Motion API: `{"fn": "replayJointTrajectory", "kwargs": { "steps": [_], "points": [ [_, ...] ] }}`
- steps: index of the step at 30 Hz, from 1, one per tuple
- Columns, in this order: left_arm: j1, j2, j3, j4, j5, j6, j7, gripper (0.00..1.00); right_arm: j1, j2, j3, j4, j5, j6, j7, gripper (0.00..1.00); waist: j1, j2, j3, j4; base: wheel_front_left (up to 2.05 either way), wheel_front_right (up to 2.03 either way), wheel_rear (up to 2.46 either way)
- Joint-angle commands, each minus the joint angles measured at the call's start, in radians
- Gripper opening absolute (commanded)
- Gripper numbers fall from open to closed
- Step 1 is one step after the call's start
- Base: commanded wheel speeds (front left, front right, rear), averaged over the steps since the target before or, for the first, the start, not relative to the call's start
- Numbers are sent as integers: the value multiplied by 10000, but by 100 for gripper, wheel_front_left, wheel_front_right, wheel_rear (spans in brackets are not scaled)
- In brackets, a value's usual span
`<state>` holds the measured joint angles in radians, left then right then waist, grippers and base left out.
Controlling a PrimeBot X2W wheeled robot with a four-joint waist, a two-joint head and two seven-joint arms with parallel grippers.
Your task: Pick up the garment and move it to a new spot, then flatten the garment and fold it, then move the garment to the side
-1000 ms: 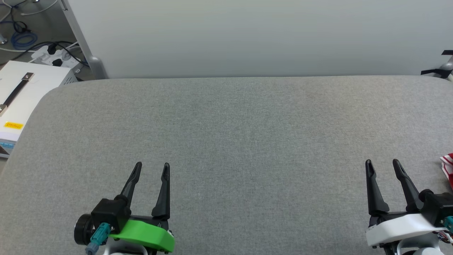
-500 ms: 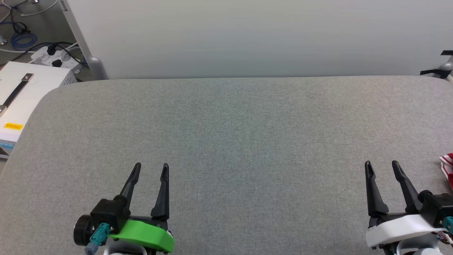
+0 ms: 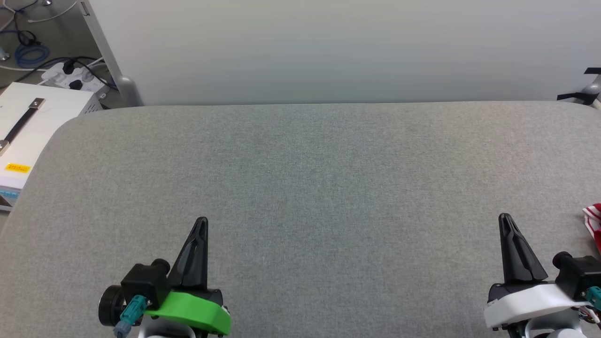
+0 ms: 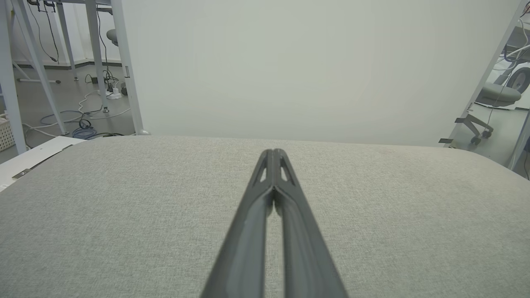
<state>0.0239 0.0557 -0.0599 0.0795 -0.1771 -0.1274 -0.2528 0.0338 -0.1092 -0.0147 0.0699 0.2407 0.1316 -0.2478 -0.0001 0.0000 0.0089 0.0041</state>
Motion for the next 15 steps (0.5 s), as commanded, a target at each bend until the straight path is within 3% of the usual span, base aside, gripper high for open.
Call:
{"fn": "replayJointTrajectory", "kwargs": {
  "steps": [1, 15],
  "points": [
    [-7, -2, 19, -26, 50, 44, 73, 0, -12, 17, 7, -24, -71, 0, 56, 0, 1, 0, -1, 0, 0, 0, 0],
    [-34, -8, 85, -113, 246, 184, 353, 0, -49, 82, 23, -101, -337, -1, 333, 0, 1, 0, -11, -5, 0, 0, 0]
  ]
}}
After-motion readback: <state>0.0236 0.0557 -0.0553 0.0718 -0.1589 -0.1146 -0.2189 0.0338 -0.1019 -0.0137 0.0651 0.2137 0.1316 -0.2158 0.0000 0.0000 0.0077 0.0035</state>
